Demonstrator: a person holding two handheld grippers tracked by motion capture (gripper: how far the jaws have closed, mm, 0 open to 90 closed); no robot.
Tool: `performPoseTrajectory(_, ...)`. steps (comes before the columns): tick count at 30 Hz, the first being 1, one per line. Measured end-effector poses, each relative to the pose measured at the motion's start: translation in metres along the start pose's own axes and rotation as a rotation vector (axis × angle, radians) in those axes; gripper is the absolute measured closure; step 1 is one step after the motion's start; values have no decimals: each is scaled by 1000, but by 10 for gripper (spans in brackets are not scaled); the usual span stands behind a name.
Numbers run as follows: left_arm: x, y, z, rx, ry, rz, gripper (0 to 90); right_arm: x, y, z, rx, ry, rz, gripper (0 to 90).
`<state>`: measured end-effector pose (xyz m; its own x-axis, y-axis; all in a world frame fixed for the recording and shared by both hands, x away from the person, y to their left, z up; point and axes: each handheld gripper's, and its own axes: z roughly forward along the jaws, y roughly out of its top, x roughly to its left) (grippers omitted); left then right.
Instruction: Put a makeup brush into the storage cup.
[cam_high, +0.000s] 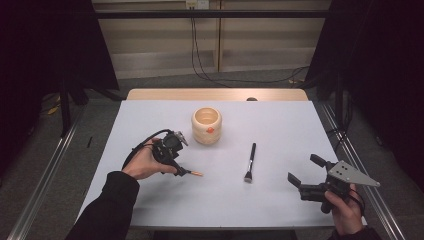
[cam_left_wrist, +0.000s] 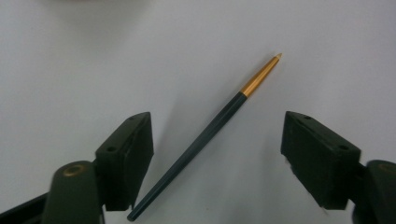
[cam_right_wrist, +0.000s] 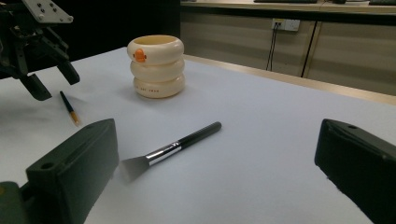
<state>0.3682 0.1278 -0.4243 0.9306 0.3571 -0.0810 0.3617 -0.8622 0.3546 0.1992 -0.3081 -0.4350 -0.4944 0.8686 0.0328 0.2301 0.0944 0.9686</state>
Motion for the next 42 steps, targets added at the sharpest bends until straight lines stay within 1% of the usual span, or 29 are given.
performPoseTrajectory(1, 0, -1, 1, -6, -7, -3, 295, 0, 0, 0, 0, 0, 1, 0)
performPoseTrajectory(2, 0, -1, 2, 3, -10, 3, 353, 0, 0, 0, -2, 6, 3, 0)
performPoseTrajectory(3, -1, -2, 5, 28, -12, 4, 369, 0, 0, 0, 0, 8, 4, 0)
performPoseTrajectory(4, -1, -2, 5, 28, -12, 4, 385, 0, 0, 0, -1, 4, 4, 0)
performPoseTrajectory(5, 0, -2, 8, 32, -30, 15, 395, 0, 0, 0, 1, 8, 4, 0)
performPoseTrajectory(6, 0, -2, 8, 32, -30, 15, 415, 0, 0, 0, 1, 8, 4, 0)
performPoseTrajectory(7, -1, -3, 9, 35, -17, 13, 415, 0, 0, 0, 1, 7, 4, 0)
performPoseTrajectory(8, 1, -2, 11, 30, -20, 14, 443, 0, 0, 0, 1, 7, 3, 0)
performPoseTrajectory(9, 1, -2, 11, 41, -13, 21, 470, 0, 0, 0, 1, 7, 4, 0)
performPoseTrajectory(10, 1, -1, 12, 43, -3, 20, 497, 0, 0, 0, 0, 8, 5, 0)
performPoseTrajectory(11, 1, -1, 12, 43, 2, 27, 514, 0, 0, 0, 2, 8, 5, 0)
performPoseTrajectory(12, 1, -1, 14, 32, -6, 21, 534, 0, 0, 0, 1, 9, 5, 0)
performPoseTrajectory(13, 1, -1, 14, 32, -6, 21, 538, 0, 0, 0, 1, 9, 5, 0)
performPoseTrajectory(14, 1, -1, 15, 48, -3, 34, 538, 0, 0, 0, 0, 9, 7, 0)
performPoseTrajectory(15, 0, -1, 16, 56, -3, 27, 556, 0, 0, 0, 1, 5, 6, 0)
performPoseTrajectory(16, 0, -1, 17, 59, -5, 30, 563, 0, 0, 0, 1, 6, 6, 0)
performPoseTrajectory(19, -2, 0, 16, 58, -1, 45, 603, 0, 0, 0, 1, 9, 5, 0)
performPoseTrajectory(20, -3, 0, 16, 60, -5, 44, 604, 0, 0, 0, 2, 9, 6, 0)
performPoseTrajectory(21, -3, 0, 17, 69, 2, 47, 608, 0, 0, 0, 0, 12, 7, 0)
performPoseTrajectory(25, -4, -1, 19, 67, 3, 53, 649, 0, 0, 0, 2, 11, 4, 0)
performPoseTrajectory(27, -4, -1, 21, 73, 0, 57, 676, 0, 0, 0, 1, 13, 3, 0)
performPoseTrajectory(28, -4, -1, 22, 97, -6, 75, 687, 0, 0, 0, 3, 14, 1, 0)
performPoseTrajectory(31, -5, 0, 22, 93, -1, 74, 717, 0, 0, 0, 2, 13, 4, 0)
performPoseTrajectory(32, -5, 0, 22, 100, -8, 87, 717, 0, 0, 0, 2, 13, 4, 0)
performPoseTrajectory(33, -5, 0, 22, 100, -8, 87, 735, 0, 0, 1, 0, 11, 5, 0)
performPoseTrajectory(37, -5, 0, 23, 102, -10, 91, 747, 0, 0, 0, 1, 12, 2, 0)
performPoseTrajectory(38, -4, 1, 23, 113, -17, 97, 751, 1, 0, 1, 3, 11, 5, 0)
performPoseTrajectory(39, -5, 1, 24, 115, -17, 93, 752, 1, 0, 1, 5, 11, 11, 0)
performPoseTrajectory(42, -6, 2, 24, 123, -9, 101, 759, 0, 0, 0, 11, 14, 5, 0)
